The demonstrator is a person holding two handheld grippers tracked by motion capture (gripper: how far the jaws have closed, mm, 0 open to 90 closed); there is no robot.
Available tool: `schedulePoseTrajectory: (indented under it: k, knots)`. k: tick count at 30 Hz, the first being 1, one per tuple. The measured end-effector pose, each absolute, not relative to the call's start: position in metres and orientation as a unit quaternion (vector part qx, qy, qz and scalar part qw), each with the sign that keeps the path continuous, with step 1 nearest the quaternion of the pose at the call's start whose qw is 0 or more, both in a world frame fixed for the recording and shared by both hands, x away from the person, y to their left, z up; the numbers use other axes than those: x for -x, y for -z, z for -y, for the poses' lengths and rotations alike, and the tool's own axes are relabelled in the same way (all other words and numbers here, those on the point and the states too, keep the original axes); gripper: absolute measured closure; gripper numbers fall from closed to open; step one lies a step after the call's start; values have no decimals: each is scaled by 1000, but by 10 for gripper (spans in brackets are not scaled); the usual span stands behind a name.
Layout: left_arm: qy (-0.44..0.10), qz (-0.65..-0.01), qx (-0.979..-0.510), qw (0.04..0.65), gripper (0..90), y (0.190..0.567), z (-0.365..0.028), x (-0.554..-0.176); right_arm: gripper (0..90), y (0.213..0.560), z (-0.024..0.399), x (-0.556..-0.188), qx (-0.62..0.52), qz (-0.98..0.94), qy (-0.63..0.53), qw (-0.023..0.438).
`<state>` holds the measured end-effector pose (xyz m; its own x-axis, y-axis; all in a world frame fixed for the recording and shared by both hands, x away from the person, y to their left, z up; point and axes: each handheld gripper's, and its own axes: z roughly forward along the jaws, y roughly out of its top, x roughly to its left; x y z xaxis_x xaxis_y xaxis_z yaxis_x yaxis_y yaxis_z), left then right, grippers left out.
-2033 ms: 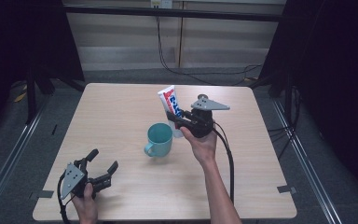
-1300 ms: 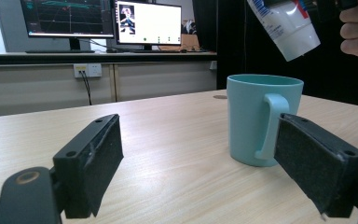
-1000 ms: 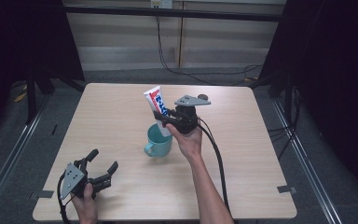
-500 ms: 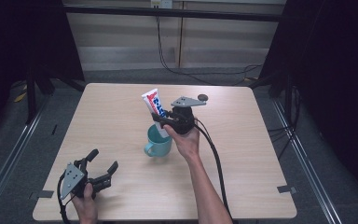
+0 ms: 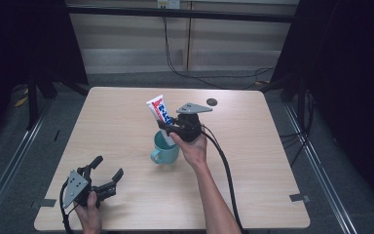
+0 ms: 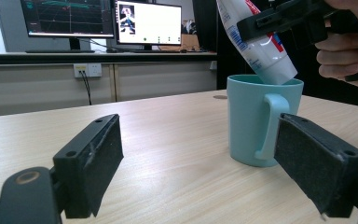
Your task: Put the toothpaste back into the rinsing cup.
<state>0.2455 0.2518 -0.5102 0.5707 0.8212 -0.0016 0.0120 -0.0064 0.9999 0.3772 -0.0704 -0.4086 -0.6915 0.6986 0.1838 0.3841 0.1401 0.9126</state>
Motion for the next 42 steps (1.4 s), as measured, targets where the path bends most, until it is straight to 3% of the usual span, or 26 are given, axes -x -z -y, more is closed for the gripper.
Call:
schedulePoseTrajectory:
  k: [42]
  knots:
    - [-323, -331, -630, 623, 153, 510, -252, -245, 657, 434, 76, -372, -375, -744, -536, 135]
